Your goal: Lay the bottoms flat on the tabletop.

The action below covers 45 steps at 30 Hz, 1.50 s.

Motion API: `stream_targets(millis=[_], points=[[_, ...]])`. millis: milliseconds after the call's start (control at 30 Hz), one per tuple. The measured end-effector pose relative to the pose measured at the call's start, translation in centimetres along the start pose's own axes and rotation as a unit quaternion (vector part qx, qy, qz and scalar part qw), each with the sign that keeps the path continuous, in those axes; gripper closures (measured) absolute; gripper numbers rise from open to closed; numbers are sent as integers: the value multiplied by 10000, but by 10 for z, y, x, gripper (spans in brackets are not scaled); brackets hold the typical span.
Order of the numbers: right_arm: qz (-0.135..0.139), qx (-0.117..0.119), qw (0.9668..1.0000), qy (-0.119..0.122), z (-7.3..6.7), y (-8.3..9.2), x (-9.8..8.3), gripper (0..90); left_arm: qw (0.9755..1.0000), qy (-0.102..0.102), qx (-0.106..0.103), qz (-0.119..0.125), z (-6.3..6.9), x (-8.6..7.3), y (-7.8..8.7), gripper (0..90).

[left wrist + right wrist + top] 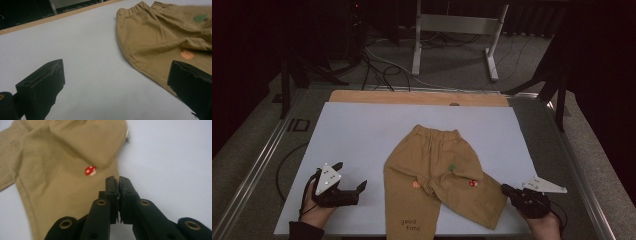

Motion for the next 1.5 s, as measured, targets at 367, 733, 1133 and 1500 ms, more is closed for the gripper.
stream_targets(millis=[367, 733, 1133, 1500], points=[[-57, 160, 9985, -529, -9, 22, -29, 863, 10000, -65, -4, -28, 1, 1, -2, 22], [585, 677, 9920, -895, -72, 55, -27, 861, 10000, -57, 4, -19, 2, 2, -3, 22], [921, 745, 9923, -364, -59, 22, -12, 157, 9999, -77, -66, -51, 3, 1, -4, 22], [1132, 782, 9903, 181, -30, -22, 10, 136, 9998, -64, -148, -79, 4, 0, -6, 22]])
Point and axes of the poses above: each handheld gripper's, and its own axes: y roughly backward along the jaws, x roughly out of its top, z roughly to its right, the point moved 2 cm from there along -y, roughly forward along the jaws, and after that the axes turned 10 degrees about -y, right-handed, at the moved point
